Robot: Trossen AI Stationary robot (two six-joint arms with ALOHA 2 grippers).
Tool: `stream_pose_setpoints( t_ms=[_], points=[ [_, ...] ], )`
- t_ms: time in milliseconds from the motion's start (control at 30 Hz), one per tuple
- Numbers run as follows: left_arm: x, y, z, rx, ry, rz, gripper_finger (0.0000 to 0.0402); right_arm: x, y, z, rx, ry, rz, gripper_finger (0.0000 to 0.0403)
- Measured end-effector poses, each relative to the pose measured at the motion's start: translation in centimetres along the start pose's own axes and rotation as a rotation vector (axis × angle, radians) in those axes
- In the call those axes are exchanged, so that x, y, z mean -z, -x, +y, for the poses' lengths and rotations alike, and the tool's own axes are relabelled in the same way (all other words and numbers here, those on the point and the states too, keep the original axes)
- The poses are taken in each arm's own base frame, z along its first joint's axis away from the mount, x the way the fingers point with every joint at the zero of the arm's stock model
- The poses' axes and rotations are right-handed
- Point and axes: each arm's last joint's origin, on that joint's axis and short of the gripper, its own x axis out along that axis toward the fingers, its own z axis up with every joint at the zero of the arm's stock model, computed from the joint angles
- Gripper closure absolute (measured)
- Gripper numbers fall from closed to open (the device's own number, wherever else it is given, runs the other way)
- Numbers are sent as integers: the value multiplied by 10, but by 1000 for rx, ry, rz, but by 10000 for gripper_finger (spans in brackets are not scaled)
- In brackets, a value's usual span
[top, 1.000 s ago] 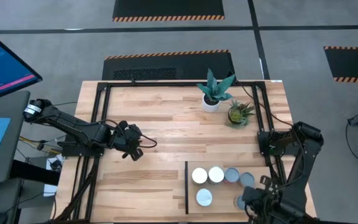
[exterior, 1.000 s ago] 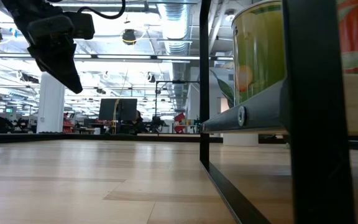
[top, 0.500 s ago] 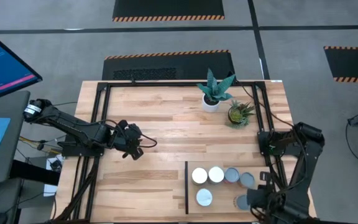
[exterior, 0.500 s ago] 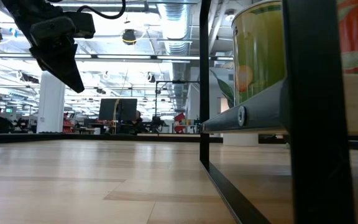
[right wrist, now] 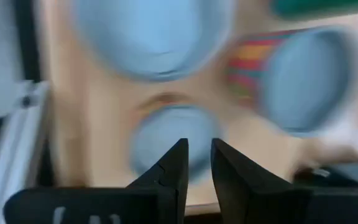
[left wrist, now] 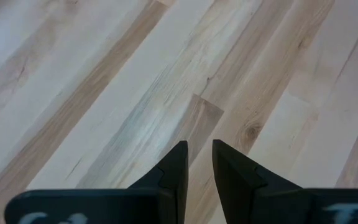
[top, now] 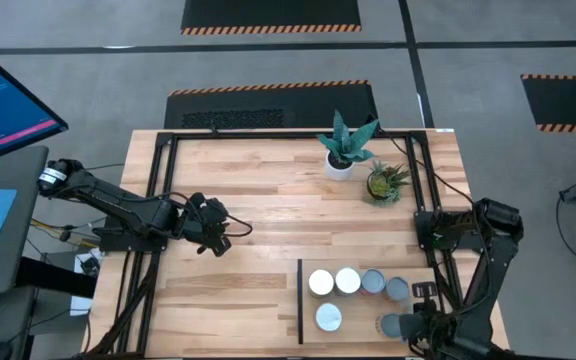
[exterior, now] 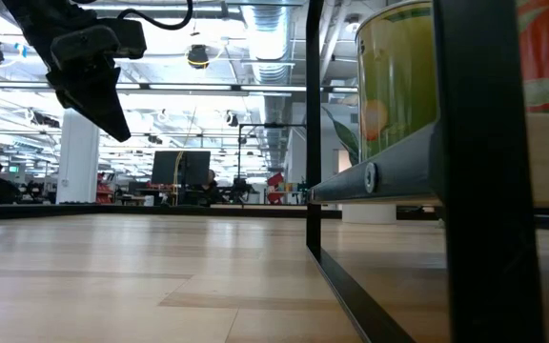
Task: Pick and place cans onto a shelf
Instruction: Put the canned pineapple rings on the shelf
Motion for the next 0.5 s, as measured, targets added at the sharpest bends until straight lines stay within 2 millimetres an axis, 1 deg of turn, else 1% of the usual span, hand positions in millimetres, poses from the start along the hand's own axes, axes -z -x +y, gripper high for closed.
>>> stream_pose_setpoints(
  t_ms=[100, 333, 500],
  points=[
    [0, 0, 0, 1, 2, 0, 340, 5, -7, 4, -11, 35, 0, 310],
    [-1, 0, -2, 16, 31, -13, 340, 14, -17, 8, -8, 57, 11, 310],
    [-3, 0, -3, 29, 39, -24, 340, 15, -20, 13, -48, 59, -13, 310]
  ],
)
